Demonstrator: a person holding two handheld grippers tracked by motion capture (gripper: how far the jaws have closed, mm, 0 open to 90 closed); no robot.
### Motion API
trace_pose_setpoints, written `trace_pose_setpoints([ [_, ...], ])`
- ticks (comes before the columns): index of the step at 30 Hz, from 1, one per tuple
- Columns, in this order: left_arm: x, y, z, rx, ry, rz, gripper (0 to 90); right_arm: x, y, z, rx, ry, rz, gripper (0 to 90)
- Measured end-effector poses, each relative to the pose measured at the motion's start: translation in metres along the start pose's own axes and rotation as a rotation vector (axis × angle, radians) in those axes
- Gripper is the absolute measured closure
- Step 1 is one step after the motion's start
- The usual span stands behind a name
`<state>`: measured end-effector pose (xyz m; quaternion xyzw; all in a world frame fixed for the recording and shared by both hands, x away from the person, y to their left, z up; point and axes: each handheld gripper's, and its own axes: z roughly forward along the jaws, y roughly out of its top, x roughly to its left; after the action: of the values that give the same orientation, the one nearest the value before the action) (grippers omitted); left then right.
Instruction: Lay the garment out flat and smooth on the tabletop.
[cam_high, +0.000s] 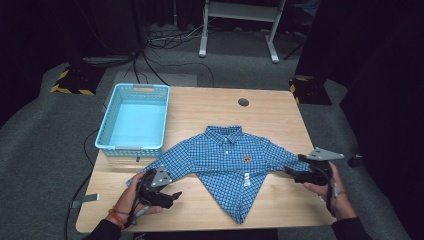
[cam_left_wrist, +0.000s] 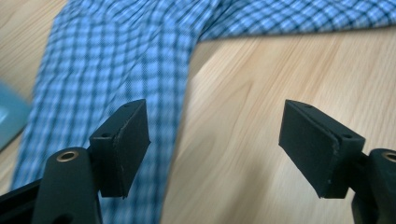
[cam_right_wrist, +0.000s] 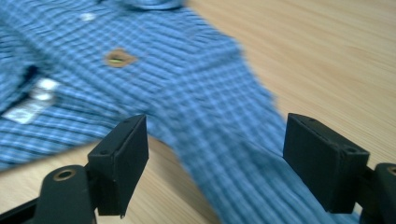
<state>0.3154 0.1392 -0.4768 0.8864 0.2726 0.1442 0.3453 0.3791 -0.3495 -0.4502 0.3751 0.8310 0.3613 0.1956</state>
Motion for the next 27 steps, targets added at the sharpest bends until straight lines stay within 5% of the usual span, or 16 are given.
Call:
trace_pose_setpoints([
  [5, -0.008, 0.027, 0.03, -0.001, -0.046, 0.018, 25.4, 0.029, 0.016, 0.041, 0.05, 0.092, -0.128, 23.6],
  [11, -0.009, 0.04, 0.051, 0.026, -0.03, 0.029, 25.5, 0.047, 0.022, 0.079, 0.113, 0.133, -0.176, 23.5],
  [17, -0.004, 0.045, 0.066, 0.033, -0.021, 0.017, 24.6, 0.043, 0.016, 0.08, 0.091, 0.175, -0.123, 23.9],
  [20, 0.0, 0.05, 0.075, 0.022, -0.07, -0.015, 24.5, 0.039, 0.013, 0.077, 0.095, 0.182, -0.107, 24.0],
  [27, 0.011, 0.066, 0.093, 0.022, -0.087, -0.01, 22.5, 0.03, 0.007, 0.073, 0.092, 0.166, -0.087, 24.1],
])
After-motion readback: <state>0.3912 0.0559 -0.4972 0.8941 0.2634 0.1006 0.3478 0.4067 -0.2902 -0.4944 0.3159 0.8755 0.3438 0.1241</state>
